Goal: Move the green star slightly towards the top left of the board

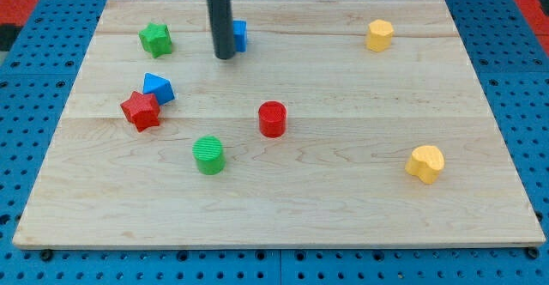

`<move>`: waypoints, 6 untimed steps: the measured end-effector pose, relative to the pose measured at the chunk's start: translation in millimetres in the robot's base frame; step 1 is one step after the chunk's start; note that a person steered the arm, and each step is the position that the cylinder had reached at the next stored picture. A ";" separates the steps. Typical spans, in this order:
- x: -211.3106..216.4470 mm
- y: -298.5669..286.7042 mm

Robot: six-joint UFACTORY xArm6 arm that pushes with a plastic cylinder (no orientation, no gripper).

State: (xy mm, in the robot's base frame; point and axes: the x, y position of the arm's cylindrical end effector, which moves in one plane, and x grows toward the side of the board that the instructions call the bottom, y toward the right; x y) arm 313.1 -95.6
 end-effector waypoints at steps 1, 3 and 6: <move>-11.2 -40.8; 32.5 -69.8; -20.2 -62.5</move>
